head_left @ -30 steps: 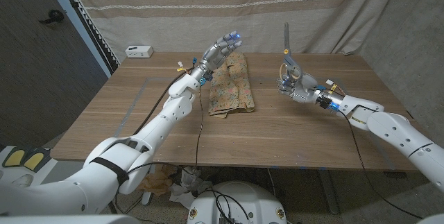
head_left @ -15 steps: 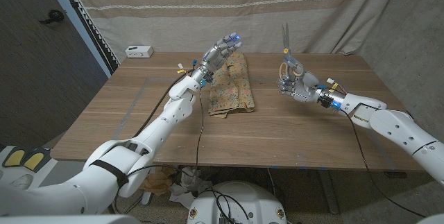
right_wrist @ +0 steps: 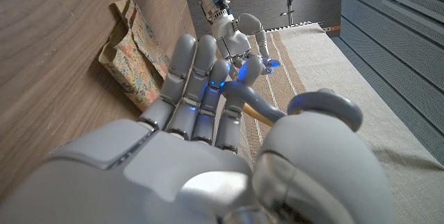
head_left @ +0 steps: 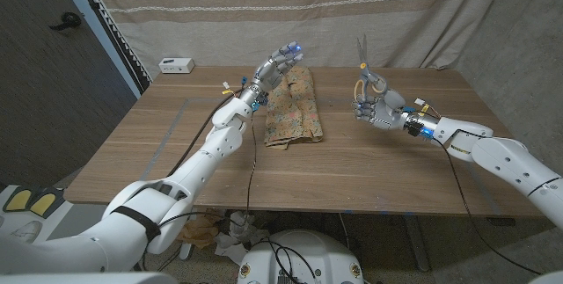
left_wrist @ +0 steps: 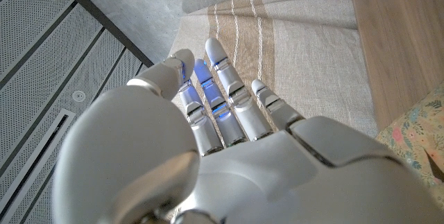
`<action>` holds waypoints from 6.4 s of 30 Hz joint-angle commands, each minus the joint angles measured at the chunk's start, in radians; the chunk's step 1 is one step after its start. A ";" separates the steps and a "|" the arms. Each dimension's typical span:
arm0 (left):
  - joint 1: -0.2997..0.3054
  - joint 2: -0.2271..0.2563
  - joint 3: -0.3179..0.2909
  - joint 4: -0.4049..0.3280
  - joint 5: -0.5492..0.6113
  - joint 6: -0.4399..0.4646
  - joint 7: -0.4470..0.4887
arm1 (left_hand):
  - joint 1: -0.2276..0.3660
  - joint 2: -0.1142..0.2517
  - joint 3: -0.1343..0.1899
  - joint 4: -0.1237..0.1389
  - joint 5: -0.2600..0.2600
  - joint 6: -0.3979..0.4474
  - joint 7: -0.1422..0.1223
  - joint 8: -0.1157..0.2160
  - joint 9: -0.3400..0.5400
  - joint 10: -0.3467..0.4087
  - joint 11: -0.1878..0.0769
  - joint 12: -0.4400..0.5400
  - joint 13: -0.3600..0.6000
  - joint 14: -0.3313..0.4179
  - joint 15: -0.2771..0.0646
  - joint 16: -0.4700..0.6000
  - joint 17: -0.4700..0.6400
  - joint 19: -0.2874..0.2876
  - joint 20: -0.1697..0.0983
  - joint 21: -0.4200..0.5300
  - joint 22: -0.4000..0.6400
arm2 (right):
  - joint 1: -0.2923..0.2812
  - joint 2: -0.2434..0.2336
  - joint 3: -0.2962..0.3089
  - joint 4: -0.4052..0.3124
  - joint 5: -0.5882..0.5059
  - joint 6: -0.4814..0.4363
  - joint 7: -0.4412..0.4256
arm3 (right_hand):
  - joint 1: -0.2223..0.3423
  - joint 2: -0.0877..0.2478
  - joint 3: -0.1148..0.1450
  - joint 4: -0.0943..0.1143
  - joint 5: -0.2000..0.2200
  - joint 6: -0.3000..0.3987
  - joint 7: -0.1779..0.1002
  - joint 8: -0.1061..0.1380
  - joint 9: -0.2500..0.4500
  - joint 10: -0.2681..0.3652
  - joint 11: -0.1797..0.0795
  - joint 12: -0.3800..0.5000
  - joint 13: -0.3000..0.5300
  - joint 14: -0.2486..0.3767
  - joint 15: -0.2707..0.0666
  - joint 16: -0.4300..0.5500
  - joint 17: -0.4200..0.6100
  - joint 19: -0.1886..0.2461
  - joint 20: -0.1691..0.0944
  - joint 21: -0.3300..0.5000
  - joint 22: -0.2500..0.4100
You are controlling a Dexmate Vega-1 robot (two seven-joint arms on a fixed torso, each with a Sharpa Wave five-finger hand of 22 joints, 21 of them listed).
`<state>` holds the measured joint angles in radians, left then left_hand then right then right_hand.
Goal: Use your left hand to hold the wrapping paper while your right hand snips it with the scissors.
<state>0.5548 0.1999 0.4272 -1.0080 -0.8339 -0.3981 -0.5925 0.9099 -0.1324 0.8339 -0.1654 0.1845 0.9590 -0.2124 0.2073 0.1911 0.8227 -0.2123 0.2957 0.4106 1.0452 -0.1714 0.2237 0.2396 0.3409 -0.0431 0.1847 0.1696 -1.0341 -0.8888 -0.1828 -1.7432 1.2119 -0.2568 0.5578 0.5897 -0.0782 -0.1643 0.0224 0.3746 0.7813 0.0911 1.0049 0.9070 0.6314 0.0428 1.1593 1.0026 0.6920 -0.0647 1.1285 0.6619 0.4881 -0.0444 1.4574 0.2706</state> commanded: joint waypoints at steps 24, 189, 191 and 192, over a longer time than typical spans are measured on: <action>0.045 0.065 -0.003 -0.094 0.011 0.019 0.071 | 0.022 0.004 -0.006 0.002 -0.004 0.008 0.001 0.000 0.001 0.022 0.002 -0.006 0.009 0.004 -0.063 0.001 0.004 0.007 -0.111 0.004 0.002 | 0.014 -0.043 -0.014 -0.037 -0.037 0.005 -0.016 | -0.073 0.004 -0.046 0.012 0.008 -0.193 0.058 0.030 0.150 -0.012 0.015 0.029 0.041 -0.007 -0.057 0.028 -0.021 0.042 -0.017 -0.060 -0.087; -0.214 0.605 0.368 -0.693 1.715 0.129 0.152 | -0.216 -0.045 -0.516 0.008 0.187 -0.846 -0.008 -0.014 0.013 -0.527 -0.002 -0.083 -0.183 -0.839 -0.029 -0.045 -0.054 -0.095 0.011 0.006 0.004 | -0.132 -0.107 0.106 -0.104 0.008 0.005 -0.024 | -0.163 0.061 -0.082 -0.009 -0.013 -0.091 0.081 -0.077 -0.036 0.033 0.037 0.045 -0.086 -0.009 -0.024 0.062 -0.122 0.111 -0.003 -0.201 -0.087; -0.215 0.604 0.367 -0.679 1.719 0.113 0.171 | -0.216 -0.045 -0.519 0.008 0.189 -0.841 -0.007 -0.011 0.013 -0.527 -0.002 -0.083 -0.183 -0.840 -0.030 -0.043 -0.054 -0.091 0.003 0.007 0.004 | -0.136 -0.106 0.108 -0.105 0.003 0.013 -0.021 | -0.164 0.062 -0.082 -0.009 -0.013 -0.091 0.082 -0.078 -0.036 0.033 0.037 0.046 -0.086 -0.008 -0.025 0.062 -0.124 0.111 -0.004 -0.201 -0.085; -0.219 0.598 0.370 -0.660 1.718 0.102 0.180 | -0.216 -0.044 -0.521 0.008 0.189 -0.839 -0.007 -0.010 0.013 -0.527 -0.002 -0.082 -0.182 -0.837 -0.031 -0.041 -0.054 -0.090 0.002 0.007 0.004 | -0.138 -0.106 0.110 -0.106 0.004 0.014 -0.021 | -0.166 0.061 -0.083 -0.009 -0.014 -0.089 0.082 -0.077 -0.036 0.032 0.037 0.046 -0.086 -0.009 -0.023 0.064 -0.121 0.111 -0.003 -0.203 -0.086</action>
<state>0.3298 0.8045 0.8071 -1.7517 0.8714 -0.1790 -0.5264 0.6912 -0.1849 0.3193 -0.1586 0.3663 0.1226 -0.2159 0.1888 0.2027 0.2954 -0.2140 0.2074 0.2258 0.2122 -0.0387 0.1809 0.1841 0.2497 -0.0308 0.1847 0.1700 -1.1540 -0.9929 -0.0860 -1.8364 1.2167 -0.2495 0.5441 0.4213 -0.0257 -0.2449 0.0152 0.3656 0.6445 0.1011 0.9277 0.8686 0.6396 0.0633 1.1956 0.9167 0.6981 -0.0573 1.1848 0.5368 0.5880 -0.0480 1.2571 0.1828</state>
